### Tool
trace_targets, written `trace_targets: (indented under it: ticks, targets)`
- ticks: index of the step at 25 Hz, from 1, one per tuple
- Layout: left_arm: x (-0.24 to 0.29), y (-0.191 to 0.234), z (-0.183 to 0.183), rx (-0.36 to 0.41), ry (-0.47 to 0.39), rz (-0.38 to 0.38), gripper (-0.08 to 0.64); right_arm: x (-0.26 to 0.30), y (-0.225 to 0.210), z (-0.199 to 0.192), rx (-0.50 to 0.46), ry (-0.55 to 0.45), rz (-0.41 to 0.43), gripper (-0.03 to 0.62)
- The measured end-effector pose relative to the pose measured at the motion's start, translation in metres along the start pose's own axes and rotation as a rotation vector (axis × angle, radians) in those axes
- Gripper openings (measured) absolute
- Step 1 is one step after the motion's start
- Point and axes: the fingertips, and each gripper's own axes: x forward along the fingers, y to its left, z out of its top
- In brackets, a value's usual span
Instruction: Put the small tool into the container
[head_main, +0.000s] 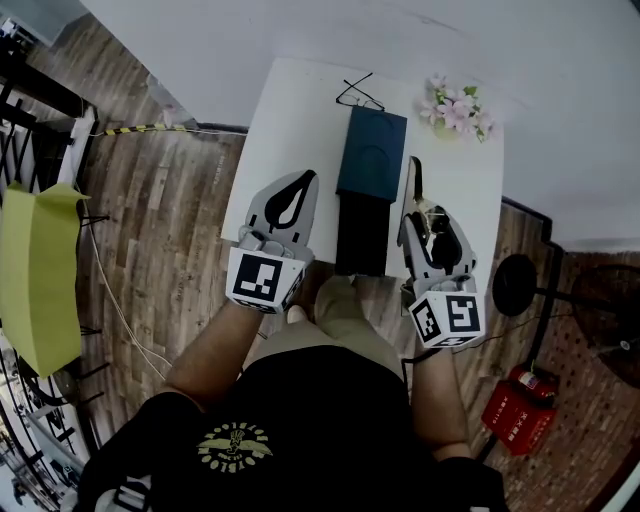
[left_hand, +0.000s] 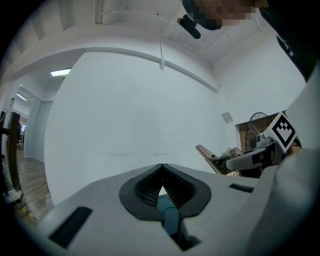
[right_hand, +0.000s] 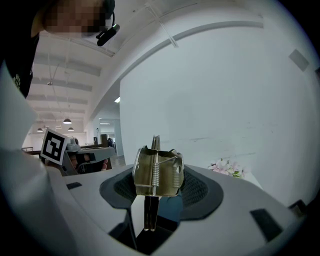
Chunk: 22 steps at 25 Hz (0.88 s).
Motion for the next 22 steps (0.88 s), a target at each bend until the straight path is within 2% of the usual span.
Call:
trace_targets:
  ticks: [8,14,18,22]
  targets:
    - [0.019,0.000,-0.036,-0.030,0.038,0.008,0.008,0.016,-0.009,-0.040,0.052,0.064,0.027,0.224]
    - [0.025,-0.002,-0.071,-0.056,0.113,0.015,0.008,0.026,-0.013,-0.077,0.118,0.131,0.042,0.224]
    - [0.028,-0.004,-0.087,-0.073,0.109,0.017,0.008,0.036,-0.016,-0.093,0.130,0.156,0.054,0.223]
    - [0.029,-0.003,-0.106,-0.088,0.141,0.021,0.008,0.043,-0.016,-0.109,0.143,0.184,0.067,0.224]
